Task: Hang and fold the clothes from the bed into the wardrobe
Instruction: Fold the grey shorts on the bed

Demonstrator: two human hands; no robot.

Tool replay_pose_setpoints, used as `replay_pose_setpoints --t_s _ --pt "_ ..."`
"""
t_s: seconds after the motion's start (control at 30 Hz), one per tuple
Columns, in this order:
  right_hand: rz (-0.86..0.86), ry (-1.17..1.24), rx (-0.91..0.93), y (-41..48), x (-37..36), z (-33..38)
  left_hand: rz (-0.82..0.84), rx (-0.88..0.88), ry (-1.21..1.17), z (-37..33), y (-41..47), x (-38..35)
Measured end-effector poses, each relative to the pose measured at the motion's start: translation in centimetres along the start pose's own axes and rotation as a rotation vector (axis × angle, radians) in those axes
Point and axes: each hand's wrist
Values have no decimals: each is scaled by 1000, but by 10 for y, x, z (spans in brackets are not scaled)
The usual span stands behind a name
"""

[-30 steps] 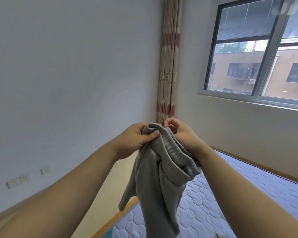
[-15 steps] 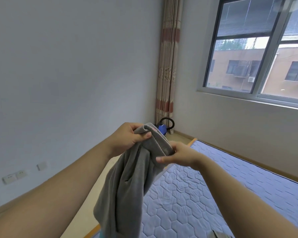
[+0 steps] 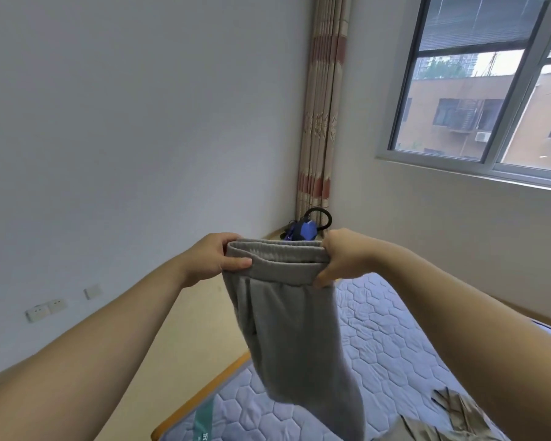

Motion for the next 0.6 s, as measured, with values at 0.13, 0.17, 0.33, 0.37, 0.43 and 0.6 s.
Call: replay_pose_setpoints --t_s 0.13,0.17,0.33,0.37,0.43,0.6 --pt "89 41 -55 5 -3 -4 21 35 157 2 4 -9" --pt "126 60 -58 4 -5 -5 39 50 177 3 5 -10" --pt "452 211 -28 -3 -15 -6 326 160 82 17 6 -7" --pt "488 233 -21 -3 -17 -8 389 193 54 19 7 -6" --pt "550 295 -7 3 -22 -12 499 265 1 26 11 -3" --pt "671 382 -29 33 -39 -20 608 393 -97 64 31 -5"
Point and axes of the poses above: each hand's wrist, its own y-axis towards the middle knuckle, its own x-axis out of the back of the hand, z = x × y, and after that the axes turned 11 degrees about z, right-handed
